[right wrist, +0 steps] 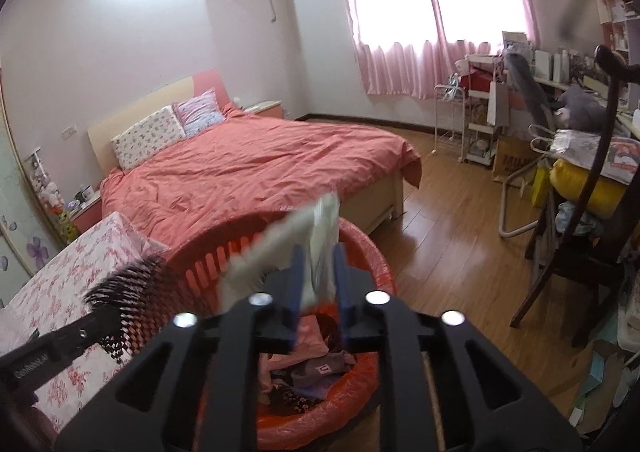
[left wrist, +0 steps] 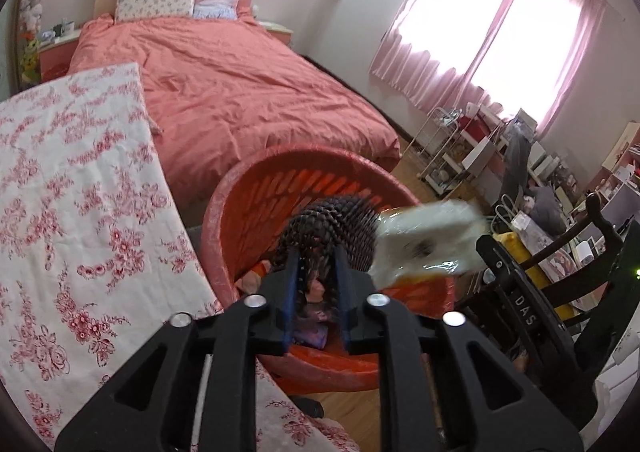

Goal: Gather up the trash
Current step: 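Carry the mesh and pouch over the basket and open both tools to drop them, then grasp the green tube with the right tool while the left grasps the clear plastic box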

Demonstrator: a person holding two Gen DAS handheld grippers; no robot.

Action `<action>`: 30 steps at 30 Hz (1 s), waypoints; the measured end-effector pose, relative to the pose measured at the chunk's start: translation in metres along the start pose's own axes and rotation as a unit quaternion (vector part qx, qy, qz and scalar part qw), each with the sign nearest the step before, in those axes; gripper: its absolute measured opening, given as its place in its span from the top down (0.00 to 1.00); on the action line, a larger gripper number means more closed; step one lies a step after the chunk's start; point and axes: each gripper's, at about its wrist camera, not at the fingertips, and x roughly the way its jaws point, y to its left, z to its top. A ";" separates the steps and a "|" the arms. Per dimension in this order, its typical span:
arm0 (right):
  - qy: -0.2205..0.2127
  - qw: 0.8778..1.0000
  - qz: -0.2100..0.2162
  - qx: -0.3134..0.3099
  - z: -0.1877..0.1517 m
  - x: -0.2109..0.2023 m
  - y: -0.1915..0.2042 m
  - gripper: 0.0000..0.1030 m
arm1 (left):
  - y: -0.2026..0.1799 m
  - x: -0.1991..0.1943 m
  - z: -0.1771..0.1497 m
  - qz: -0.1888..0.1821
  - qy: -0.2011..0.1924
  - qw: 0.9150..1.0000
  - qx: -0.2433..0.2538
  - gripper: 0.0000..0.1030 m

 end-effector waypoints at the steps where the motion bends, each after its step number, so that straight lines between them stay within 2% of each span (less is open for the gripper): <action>1: 0.004 1.000 0.001 0.000 -0.002 0.001 -0.001 0.72 | 0.001 0.001 -0.001 0.001 0.002 1.000 -0.002 0.69; 2: 0.006 1.000 0.002 -0.001 -0.004 0.002 -0.001 0.70 | 0.003 0.001 -0.002 0.005 0.002 1.000 -0.004 0.64; 4: 0.010 1.000 -0.001 -0.003 -0.006 0.003 0.000 0.66 | 0.005 0.000 -0.003 0.012 0.004 1.000 -0.006 0.61; 10: 0.015 1.000 0.001 -0.021 -0.008 -0.002 0.011 0.61 | 0.019 -0.014 -0.005 0.038 -0.001 0.999 -0.009 0.57; 15: 0.020 0.998 0.025 -0.048 -0.009 -0.012 0.033 0.60 | 0.043 -0.036 -0.008 0.078 -0.011 0.997 -0.009 0.56; 24: 0.042 0.987 0.107 -0.114 -0.024 -0.035 0.122 0.60 | 0.118 -0.098 -0.022 0.160 -0.037 0.985 -0.043 0.55; 26: 0.049 0.981 0.129 -0.135 -0.030 -0.041 0.151 0.59 | 0.142 -0.119 -0.026 0.184 -0.048 0.980 -0.060 0.52; 30: 0.062 0.969 0.169 -0.167 -0.044 -0.052 0.203 0.59 | 0.186 -0.153 -0.032 0.225 -0.066 0.968 -0.090 0.52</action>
